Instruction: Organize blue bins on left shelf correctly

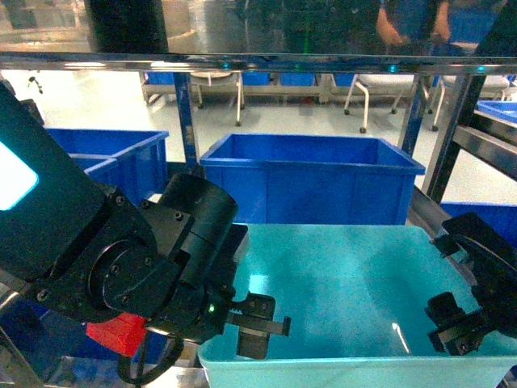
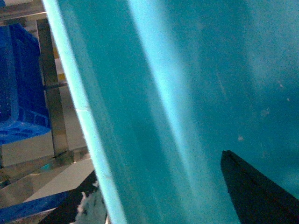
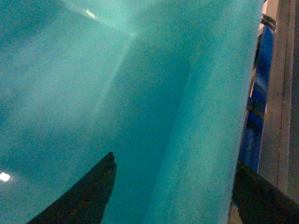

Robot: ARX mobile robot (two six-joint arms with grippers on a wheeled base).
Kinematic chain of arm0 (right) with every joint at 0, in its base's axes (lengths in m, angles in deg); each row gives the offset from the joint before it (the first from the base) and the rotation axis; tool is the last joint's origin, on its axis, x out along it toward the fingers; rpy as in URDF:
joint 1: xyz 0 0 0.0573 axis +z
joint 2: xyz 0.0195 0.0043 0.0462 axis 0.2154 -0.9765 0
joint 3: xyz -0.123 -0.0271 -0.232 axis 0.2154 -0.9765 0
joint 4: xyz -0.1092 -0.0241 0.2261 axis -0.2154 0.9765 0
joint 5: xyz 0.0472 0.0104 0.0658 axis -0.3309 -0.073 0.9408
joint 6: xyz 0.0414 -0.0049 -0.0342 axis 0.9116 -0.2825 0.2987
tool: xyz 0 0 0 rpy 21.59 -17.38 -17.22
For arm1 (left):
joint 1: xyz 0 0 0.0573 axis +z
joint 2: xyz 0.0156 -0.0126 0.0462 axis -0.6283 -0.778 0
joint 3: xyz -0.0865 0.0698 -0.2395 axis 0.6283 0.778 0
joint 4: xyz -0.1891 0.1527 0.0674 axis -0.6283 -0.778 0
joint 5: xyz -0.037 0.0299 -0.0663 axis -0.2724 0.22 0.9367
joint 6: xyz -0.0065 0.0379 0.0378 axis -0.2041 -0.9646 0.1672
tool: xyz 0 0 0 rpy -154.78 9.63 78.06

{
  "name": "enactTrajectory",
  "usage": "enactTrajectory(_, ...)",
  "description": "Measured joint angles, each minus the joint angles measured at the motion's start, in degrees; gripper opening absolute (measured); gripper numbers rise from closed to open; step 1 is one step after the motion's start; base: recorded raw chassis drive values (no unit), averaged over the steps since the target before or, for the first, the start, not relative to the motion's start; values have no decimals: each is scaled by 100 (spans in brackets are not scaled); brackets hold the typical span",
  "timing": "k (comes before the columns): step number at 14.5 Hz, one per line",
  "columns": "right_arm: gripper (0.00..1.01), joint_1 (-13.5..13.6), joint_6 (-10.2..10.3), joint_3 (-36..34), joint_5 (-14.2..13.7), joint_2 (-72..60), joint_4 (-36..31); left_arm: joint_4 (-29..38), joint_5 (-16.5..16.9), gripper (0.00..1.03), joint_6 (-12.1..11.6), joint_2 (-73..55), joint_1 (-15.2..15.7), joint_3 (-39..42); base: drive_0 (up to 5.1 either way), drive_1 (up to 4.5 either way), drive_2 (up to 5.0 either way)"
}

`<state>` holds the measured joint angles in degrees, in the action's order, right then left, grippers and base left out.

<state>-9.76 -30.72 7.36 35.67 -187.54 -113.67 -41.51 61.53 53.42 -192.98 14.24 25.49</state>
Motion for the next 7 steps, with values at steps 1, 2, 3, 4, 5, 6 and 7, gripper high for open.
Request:
enactTrajectory(1, 82, 0, 83, 2, -17, 0, -214, 168, 33, 80, -2, 26, 81, 7, 0, 0, 0)
enactTrajectory(2, 95, -4, 188, 4, -22, 9, -391, 271, 57, 93, -2, 114, 181, 7, 0, 0, 0)
enactTrajectory(3, 100, -4, 339, -7, -11, 9, -599, 398, 76, 100, -20, 197, 236, 4, 0, 0, 0)
enactTrajectory(4, 97, 2, 435, -7, 2, 24, -822, 540, 83, 97, -39, 304, 293, 4, 0, 0, 0)
enactTrajectory(5, 98, 7, 612, -17, 7, 55, -1150, 693, 76, 98, -52, 411, 354, 4, 0, 0, 0)
enactTrajectory(6, 98, 7, 798, -85, 17, 118, -1453, 905, 2, 98, -136, 544, 367, 35, 0, 0, 0)
enactTrajectory(7, 98, 7, 826, -105, 26, 136, -1488, 981, -22, 98, -149, 579, 367, 70, 0, 0, 0)
